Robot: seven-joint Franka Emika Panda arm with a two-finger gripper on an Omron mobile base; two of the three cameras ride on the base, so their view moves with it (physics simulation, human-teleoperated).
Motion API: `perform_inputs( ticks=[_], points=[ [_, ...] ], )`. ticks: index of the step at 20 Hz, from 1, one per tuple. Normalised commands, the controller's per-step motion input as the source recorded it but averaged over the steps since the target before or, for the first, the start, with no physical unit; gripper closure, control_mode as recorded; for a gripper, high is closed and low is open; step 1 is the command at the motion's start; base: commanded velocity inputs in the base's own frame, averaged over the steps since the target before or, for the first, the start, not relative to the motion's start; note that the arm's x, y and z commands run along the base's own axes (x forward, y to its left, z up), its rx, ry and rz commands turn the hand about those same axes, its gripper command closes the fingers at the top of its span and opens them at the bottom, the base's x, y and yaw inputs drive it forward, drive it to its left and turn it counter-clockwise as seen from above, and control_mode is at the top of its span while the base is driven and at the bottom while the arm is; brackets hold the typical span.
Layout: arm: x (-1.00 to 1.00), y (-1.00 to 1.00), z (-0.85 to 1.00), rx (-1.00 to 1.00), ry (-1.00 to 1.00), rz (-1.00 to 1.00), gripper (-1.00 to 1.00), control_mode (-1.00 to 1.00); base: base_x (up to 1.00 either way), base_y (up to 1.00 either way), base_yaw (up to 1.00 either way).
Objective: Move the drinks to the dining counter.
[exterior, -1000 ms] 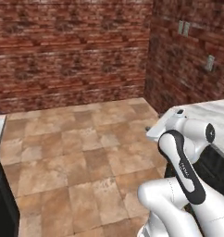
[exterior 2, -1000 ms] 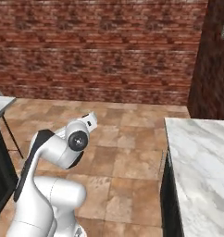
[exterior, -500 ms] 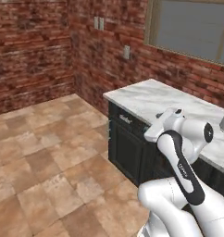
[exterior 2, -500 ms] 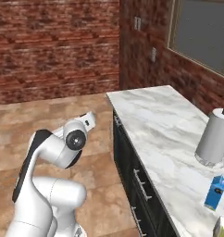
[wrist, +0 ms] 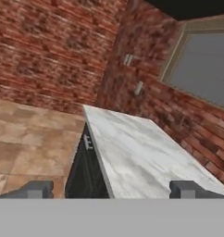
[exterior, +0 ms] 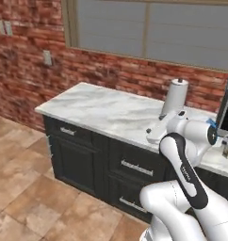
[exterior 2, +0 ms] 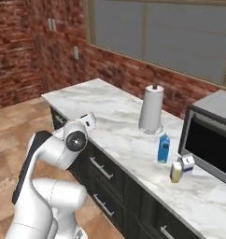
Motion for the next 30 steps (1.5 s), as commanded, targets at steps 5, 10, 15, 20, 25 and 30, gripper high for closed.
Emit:
perform_inputs(
  ticks=[5, 10, 15, 20, 25, 30],
  points=[
    [0.0, 0.0, 0.0, 0.0, 0.0, 0.0, -1.0, 1.0, -0.19, 0.0, -0.63],
    [0.0, 0.0, 0.0, 0.0, 0.0, 0.0, -1.0, 1.0, -0.01, 0.0, -0.57],
    [0.0, 0.0, 0.0, 0.0, 0.0, 0.0, -1.0, 1.0, 0.1, 0.01, -0.48],
    [0.0, 0.0, 0.0, 0.0, 0.0, 0.0, -1.0, 1.0, 0.49, 0.17, -0.35],
    [0.0, 0.0, 0.0, 0.0, 0.0, 0.0, -1.0, 1.0, 0.57, 0.23, -0.29],
    [0.0, 0.0, 0.0, 0.0, 0.0, 0.0, -1.0, 1.0, 0.5, 0.29, -0.23]
  ],
)
